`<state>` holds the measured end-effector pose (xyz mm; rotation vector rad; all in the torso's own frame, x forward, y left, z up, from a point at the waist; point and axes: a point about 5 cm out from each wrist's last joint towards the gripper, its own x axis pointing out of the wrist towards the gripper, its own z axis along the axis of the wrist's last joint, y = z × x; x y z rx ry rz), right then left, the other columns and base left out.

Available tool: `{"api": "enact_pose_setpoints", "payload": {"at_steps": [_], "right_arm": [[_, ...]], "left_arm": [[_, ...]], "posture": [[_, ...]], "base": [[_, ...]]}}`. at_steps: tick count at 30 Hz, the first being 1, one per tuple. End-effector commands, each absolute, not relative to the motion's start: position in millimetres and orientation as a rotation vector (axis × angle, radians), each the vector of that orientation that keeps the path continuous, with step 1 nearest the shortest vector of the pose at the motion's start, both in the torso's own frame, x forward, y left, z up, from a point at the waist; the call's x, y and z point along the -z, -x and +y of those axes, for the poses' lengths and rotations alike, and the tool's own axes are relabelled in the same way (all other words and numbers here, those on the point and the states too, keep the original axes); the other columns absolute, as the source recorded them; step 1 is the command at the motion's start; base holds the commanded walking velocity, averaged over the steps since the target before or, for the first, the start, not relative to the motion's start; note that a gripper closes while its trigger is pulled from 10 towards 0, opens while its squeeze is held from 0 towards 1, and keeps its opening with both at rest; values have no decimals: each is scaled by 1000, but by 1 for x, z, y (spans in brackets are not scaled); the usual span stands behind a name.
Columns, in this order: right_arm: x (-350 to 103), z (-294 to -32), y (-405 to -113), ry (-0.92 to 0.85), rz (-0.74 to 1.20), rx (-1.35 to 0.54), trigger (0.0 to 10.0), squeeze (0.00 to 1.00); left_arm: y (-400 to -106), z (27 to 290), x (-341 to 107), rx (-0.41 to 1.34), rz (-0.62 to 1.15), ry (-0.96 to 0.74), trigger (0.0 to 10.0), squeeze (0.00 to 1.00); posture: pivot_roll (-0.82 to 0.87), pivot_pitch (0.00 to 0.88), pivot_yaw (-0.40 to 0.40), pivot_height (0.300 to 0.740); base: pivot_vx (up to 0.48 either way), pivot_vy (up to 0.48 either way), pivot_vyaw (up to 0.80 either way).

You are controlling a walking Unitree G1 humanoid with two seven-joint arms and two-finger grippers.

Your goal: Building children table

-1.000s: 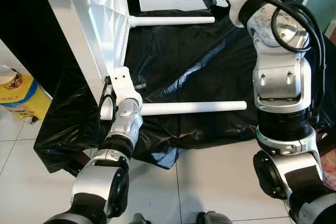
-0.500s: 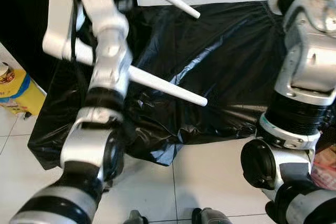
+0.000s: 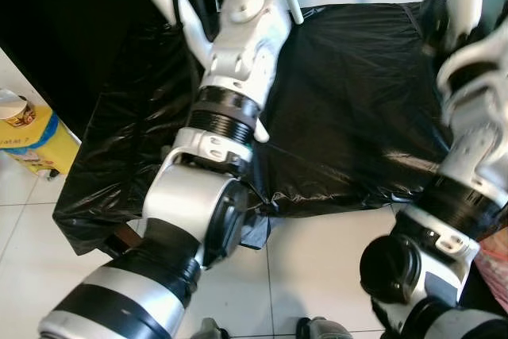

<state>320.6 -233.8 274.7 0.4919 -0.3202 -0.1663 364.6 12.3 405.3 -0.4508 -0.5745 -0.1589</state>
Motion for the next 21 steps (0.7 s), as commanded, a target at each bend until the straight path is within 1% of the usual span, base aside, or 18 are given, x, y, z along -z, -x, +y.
{"api": "enact_pose_setpoints", "payload": {"at_steps": [1, 2, 3, 5, 7, 8, 9, 13, 21], "right_arm": [[-267, -232, -323, -549, -350, 144, 10000, 0], [-263, -232, -324, -546, -351, 145, 10000, 0], [-263, -232, -324, -546, -351, 145, 10000, 0], [-258, -232, -327, -544, -354, 145, 10000, 0], [-258, -232, -327, -544, -354, 145, 10000, 0], [-256, -231, -328, -543, -359, 137, 10000, 0], [-256, -231, -328, -543, -359, 137, 10000, 0], [-248, -226, -333, -526, -366, 131, 10000, 0], [-239, -209, -330, -482, -374, 94, 10000, 0]], "left_arm": [[-356, -16, -400, 503, -590, 301, 10000, 0], [-354, -22, -393, 548, -569, 286, 10000, 0], [-354, -22, -393, 548, -569, 286, 10000, 0], [-353, -30, -382, 606, -531, 270, 10000, 0], [-353, -30, -382, 606, -531, 270, 10000, 0], [-353, -34, -373, 633, -507, 254, 10000, 0], [-353, -34, -373, 633, -507, 254, 10000, 0], [-352, -39, -346, 681, -428, 220, 10000, 0], [-351, -27, -321, 662, -369, 198, 10000, 0]], "posture": [[-80, 87, 69, 740], [-75, 91, 77, 740], [-75, 91, 77, 740], [-69, 93, 80, 740], [-69, 93, 80, 740], [-68, 95, 85, 740], [-68, 95, 85, 740], [-58, 100, 87, 740], [-47, 100, 74, 740]], "base": [[0, 0, 0], [0, 0, 0], [0, 0, 0], [0, 0, 0], [0, 0, 0], [0, 0, 0], [0, 0, 0], [0, 0, 0], [0, 0, 0]]}}
